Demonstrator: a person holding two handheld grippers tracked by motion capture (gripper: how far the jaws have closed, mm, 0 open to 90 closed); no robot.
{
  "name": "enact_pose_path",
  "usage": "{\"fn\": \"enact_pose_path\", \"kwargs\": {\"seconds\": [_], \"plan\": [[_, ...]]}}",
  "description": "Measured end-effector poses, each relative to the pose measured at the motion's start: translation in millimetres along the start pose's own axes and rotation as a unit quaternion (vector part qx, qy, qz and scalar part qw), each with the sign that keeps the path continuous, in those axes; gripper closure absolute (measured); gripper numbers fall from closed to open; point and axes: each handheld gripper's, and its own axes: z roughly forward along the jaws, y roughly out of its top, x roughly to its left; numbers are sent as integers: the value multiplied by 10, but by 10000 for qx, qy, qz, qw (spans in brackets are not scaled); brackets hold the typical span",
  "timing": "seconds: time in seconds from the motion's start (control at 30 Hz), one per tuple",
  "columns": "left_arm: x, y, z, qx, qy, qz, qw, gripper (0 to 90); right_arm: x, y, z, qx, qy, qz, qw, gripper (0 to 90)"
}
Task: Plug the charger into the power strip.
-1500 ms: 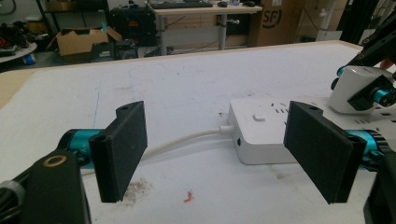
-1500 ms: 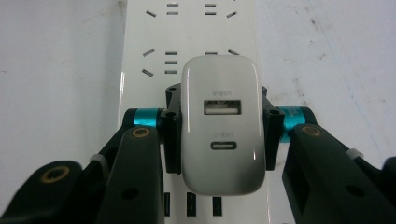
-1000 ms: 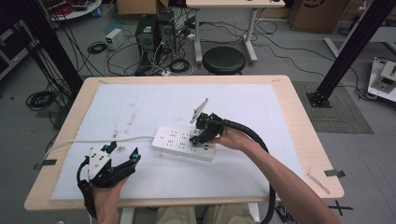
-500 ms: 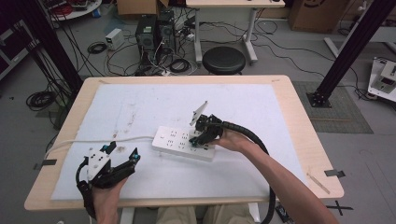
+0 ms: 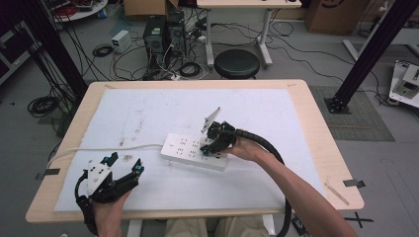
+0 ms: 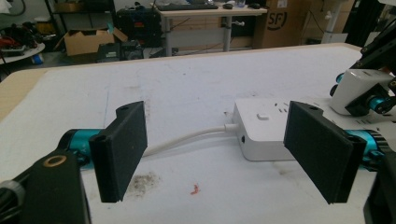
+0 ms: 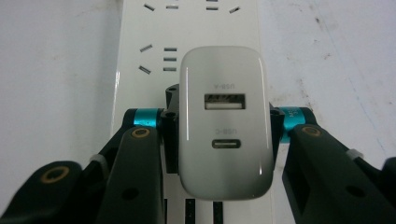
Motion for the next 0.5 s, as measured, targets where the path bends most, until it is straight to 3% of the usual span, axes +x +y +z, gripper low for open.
{"fn": "enact_pose_path", "kwargs": {"seconds": [0.13,0.2,0.5], "plan": [[-34,8,52,9,-61,20,10000,215,-69,1,8,33,245,172,9995,638],[-50,23,62,2,-79,84,9999,215,-103,10,15,61,350,144,9993,638],[-46,9,63,53,-97,85,9999,215,-53,2,14,26,199,101,9997,638]]}}
